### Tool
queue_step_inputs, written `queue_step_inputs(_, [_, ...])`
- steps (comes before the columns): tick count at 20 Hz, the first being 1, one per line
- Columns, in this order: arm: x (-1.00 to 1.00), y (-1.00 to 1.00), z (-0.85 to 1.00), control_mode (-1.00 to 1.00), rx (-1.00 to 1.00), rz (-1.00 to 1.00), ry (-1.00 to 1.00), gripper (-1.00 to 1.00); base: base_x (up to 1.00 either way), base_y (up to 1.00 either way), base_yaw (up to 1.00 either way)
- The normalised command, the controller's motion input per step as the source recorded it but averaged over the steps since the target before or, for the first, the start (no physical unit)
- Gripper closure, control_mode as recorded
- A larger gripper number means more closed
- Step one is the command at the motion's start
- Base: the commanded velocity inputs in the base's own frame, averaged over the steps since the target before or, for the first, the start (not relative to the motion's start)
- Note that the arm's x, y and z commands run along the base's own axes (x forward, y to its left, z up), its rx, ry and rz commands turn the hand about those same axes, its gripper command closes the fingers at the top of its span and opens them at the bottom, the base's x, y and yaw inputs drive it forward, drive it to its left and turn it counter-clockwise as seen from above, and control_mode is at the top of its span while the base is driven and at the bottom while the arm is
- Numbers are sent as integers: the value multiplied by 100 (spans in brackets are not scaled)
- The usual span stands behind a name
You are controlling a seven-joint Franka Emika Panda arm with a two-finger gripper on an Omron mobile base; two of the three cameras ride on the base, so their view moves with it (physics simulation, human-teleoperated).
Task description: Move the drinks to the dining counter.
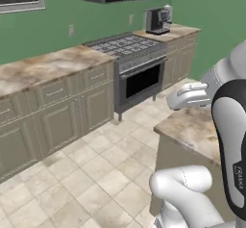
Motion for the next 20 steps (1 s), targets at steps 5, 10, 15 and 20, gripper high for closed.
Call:
queue_step_inputs(5, [0,0,0,100,0,0,0,-100,0,0,100])
queue_step_inputs(10, [0,0,0,100,0,0,0,-100,0,0,100])
queue_step_inputs(15, [0,0,0,100,0,0,0,-100,1,0,100])
queue_step_inputs(20, [0,0,0,100,0,0,0,-100,1,0,100])
